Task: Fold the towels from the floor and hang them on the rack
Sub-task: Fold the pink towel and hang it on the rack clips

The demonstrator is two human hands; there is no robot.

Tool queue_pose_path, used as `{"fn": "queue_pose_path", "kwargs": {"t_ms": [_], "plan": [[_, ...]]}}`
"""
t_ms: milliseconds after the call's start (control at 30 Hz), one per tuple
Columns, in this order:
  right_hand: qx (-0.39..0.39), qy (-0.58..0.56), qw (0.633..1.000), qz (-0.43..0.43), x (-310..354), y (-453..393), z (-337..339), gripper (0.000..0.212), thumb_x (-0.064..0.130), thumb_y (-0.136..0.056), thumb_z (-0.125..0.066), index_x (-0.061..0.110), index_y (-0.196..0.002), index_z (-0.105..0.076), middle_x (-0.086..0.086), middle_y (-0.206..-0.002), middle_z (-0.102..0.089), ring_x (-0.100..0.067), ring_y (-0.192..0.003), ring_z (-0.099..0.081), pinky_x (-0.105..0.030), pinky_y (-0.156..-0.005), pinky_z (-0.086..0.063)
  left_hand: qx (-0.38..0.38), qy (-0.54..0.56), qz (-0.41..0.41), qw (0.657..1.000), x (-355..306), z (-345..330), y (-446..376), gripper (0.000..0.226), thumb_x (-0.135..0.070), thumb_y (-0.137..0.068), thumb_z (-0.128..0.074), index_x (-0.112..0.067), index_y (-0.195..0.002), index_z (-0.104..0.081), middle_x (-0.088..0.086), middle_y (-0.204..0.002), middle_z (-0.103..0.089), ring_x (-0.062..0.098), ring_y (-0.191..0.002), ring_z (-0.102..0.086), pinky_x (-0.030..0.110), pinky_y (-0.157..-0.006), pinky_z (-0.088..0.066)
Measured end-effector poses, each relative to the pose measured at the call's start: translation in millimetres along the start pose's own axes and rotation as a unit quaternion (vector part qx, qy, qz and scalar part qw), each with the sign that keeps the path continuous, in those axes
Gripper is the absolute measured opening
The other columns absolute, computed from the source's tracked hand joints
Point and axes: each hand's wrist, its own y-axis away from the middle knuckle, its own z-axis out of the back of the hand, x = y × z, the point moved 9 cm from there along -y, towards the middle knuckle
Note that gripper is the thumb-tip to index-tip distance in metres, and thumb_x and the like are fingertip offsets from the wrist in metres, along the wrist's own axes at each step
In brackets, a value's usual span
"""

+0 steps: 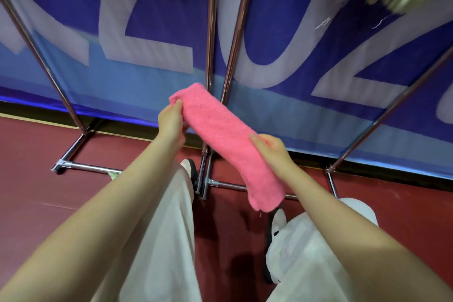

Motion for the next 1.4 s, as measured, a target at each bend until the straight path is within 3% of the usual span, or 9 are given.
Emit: {"fn": "queue_pose_path", "kwargs": {"t_ms": [233, 433, 633, 800, 900, 1067, 1167, 1267, 1400], "plan": [[-0.05, 0.077, 0.994, 0.06, 88, -7, 96, 0.024, 0.029, -0.093, -0.058, 0.007, -0.089, -0.068, 0.002, -0.08, -0.062, -0.006, -0.071, -0.051, -0.024, -0.068, -0.042, 0.128, -0.009, -0.096, 0.987, -77, -74, 34, 0.023, 0.001, -0.098, -0.04, -0.013, -0.093, -0.058, -0.007, -0.062, -0.056, 0.003, -0.053, -0.05, 0.016, -0.044, -0.045], [-0.138, 0.037, 0.985, 0.097, 172, -2, 188, 0.02, 0.02, -0.097, -0.053, 0.005, -0.1, -0.067, -0.005, -0.092, -0.063, -0.011, -0.084, -0.053, -0.027, -0.073, -0.044, 0.165, -0.044, -0.172, 0.97, -132, -157, 71, 0.026, 0.005, -0.095, -0.04, -0.009, -0.11, -0.055, 0.003, -0.08, -0.055, 0.011, -0.062, -0.049, 0.014, -0.038, -0.043], [-0.159, 0.109, 0.975, 0.109, 229, 22, 266, 0.014, 0.02, -0.089, -0.064, 0.011, -0.094, -0.073, -0.007, -0.088, -0.069, -0.008, -0.079, -0.058, -0.025, -0.076, -0.048, 0.212, -0.116, -0.134, 0.961, -115, -220, 96, 0.04, 0.01, -0.088, -0.039, 0.006, -0.127, -0.051, 0.031, -0.11, -0.056, 0.017, -0.059, -0.048, 0.016, -0.033, -0.041], [-0.21, 0.188, 0.954, 0.099, 255, 40, 327, 0.021, 0.023, -0.088, -0.063, 0.009, -0.097, -0.075, -0.01, -0.096, -0.073, -0.01, -0.083, -0.06, -0.028, -0.082, -0.05, 0.308, -0.133, -0.073, 0.939, -76, -275, 145, 0.033, 0.015, -0.084, -0.032, -0.005, -0.073, -0.056, 0.01, -0.065, -0.05, 0.02, -0.054, -0.049, 0.02, -0.044, -0.048], [-0.232, 0.221, 0.942, 0.095, 270, 43, 357, 0.022, 0.025, -0.087, -0.063, 0.008, -0.094, -0.076, -0.01, -0.096, -0.073, -0.012, -0.084, -0.061, -0.032, -0.083, -0.051, 0.336, -0.166, -0.056, 0.926, -66, -307, 170, 0.033, 0.011, -0.087, -0.033, -0.008, -0.066, -0.049, 0.004, -0.049, -0.046, 0.013, -0.037, -0.044, 0.018, -0.038, -0.04], [-0.275, 0.235, 0.931, 0.048, 289, 37, 415, 0.022, 0.026, -0.086, -0.064, 0.008, -0.095, -0.072, -0.006, -0.09, -0.065, -0.017, -0.08, -0.058, -0.029, -0.073, -0.049, 0.382, -0.268, -0.04, 0.884, -57, -369, 216, 0.026, -0.01, -0.083, -0.051, -0.01, -0.109, -0.056, 0.006, -0.066, -0.038, 0.017, -0.052, -0.036, 0.02, -0.046, -0.032], [-0.287, 0.261, 0.922, 0.0, 290, 27, 443, 0.017, 0.027, -0.086, -0.064, 0.01, -0.084, -0.063, -0.005, -0.081, -0.058, -0.018, -0.069, -0.052, -0.029, -0.068, -0.043, 0.42, -0.258, -0.049, 0.869, -69, -408, 252, 0.015, -0.01, -0.095, -0.047, -0.008, -0.107, -0.056, 0.006, -0.085, -0.052, 0.022, -0.076, -0.051, 0.024, -0.053, -0.036], [-0.333, 0.284, 0.899, 0.006, 296, 18, 465, 0.022, 0.027, -0.084, -0.063, 0.007, -0.076, -0.063, -0.006, -0.072, -0.055, -0.018, -0.063, -0.049, -0.029, -0.06, -0.04, 0.436, -0.285, -0.177, 0.835, -103, -450, 276, 0.03, -0.004, -0.096, -0.044, 0.001, -0.121, -0.06, 0.015, -0.123, -0.061, 0.031, -0.116, -0.057, 0.032, -0.079, -0.048], [-0.307, 0.281, 0.908, 0.049, 303, -9, 465, 0.032, 0.027, -0.089, -0.059, -0.004, -0.088, -0.068, -0.009, -0.078, -0.058, -0.018, -0.071, -0.05, -0.028, -0.06, -0.04, 0.431, -0.221, -0.189, 0.854, -125, -492, 259, 0.034, -0.003, -0.09, -0.041, 0.003, -0.112, -0.066, 0.027, -0.12, -0.062, 0.041, -0.114, -0.057, 0.042, -0.091, -0.049]]}}
